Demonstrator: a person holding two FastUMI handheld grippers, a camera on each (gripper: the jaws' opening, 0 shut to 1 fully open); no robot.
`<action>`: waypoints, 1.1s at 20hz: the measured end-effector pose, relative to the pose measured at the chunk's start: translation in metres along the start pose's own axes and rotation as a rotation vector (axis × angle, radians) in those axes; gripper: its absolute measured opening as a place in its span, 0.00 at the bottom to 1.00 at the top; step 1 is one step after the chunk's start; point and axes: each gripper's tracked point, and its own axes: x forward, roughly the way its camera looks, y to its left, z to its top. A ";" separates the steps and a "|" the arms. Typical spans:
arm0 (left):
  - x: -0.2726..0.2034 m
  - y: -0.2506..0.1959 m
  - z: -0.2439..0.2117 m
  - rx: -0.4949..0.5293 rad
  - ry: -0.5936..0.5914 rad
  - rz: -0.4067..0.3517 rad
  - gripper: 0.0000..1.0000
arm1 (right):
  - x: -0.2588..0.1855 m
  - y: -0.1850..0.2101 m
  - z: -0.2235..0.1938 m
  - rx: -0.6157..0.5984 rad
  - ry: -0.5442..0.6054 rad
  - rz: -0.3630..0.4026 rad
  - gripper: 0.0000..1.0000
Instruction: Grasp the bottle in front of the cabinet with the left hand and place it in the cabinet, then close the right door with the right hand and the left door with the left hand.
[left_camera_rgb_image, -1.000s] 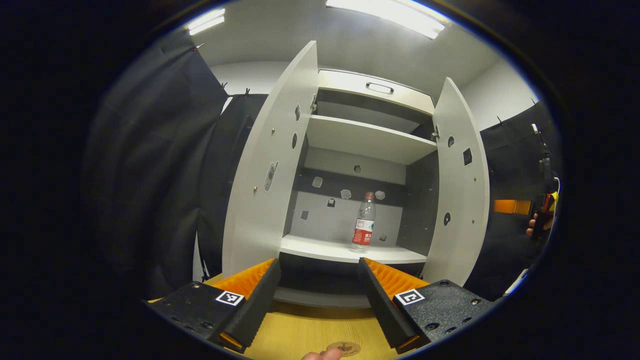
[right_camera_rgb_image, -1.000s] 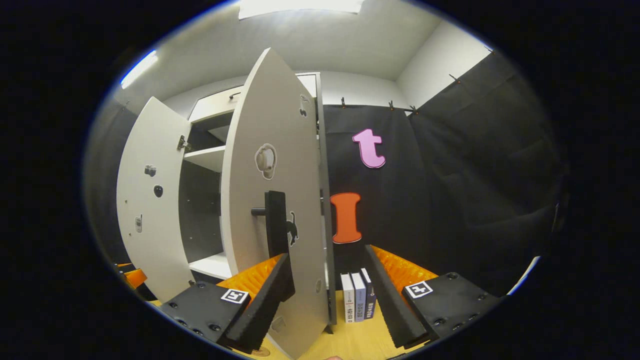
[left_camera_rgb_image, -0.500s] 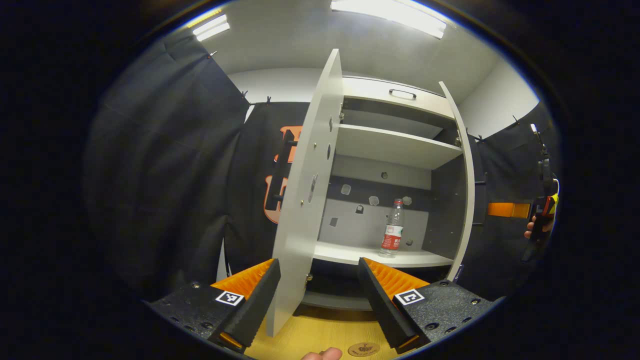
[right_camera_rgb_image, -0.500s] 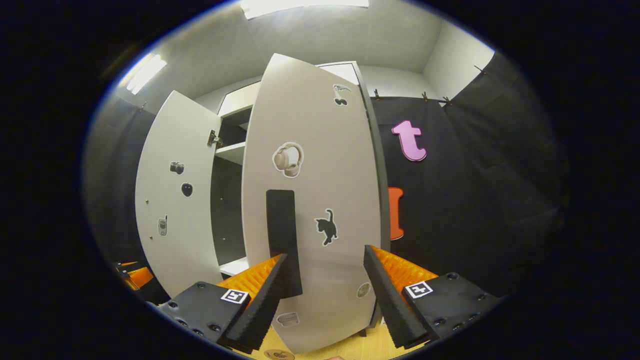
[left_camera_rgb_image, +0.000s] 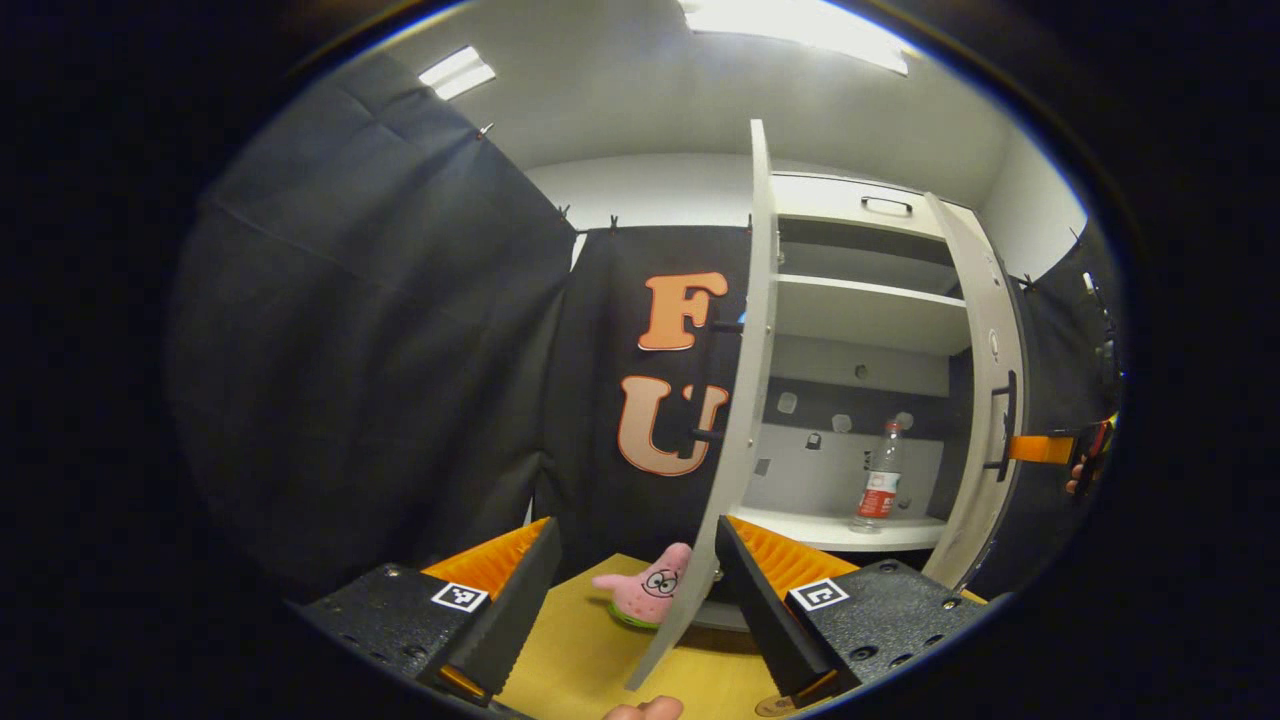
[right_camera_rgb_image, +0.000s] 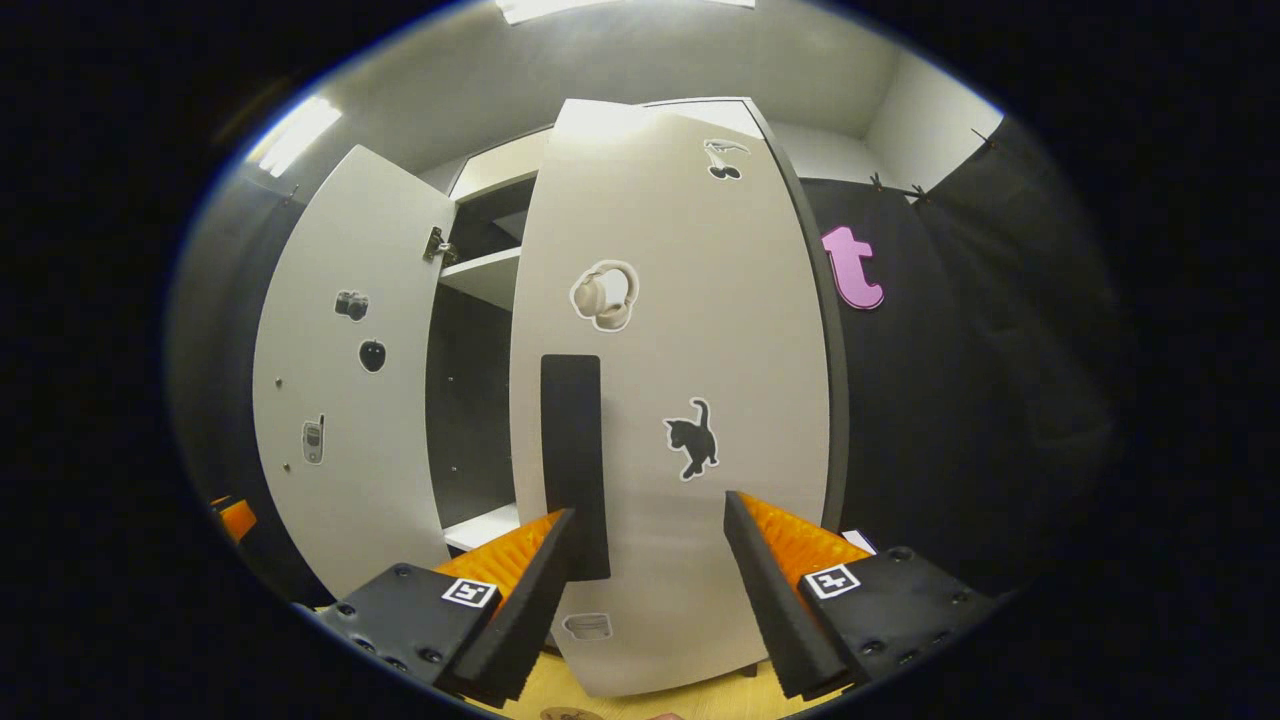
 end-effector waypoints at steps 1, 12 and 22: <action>0.005 0.008 0.005 0.002 -0.009 0.015 0.94 | 0.004 0.002 -0.001 0.000 0.003 0.001 0.95; 0.079 0.040 0.046 0.052 -0.098 0.059 0.94 | 0.017 0.007 -0.006 0.023 -0.019 -0.039 0.95; 0.103 0.019 0.033 0.035 -0.061 0.013 0.94 | -0.093 -0.058 -0.053 -0.049 0.069 -0.181 0.96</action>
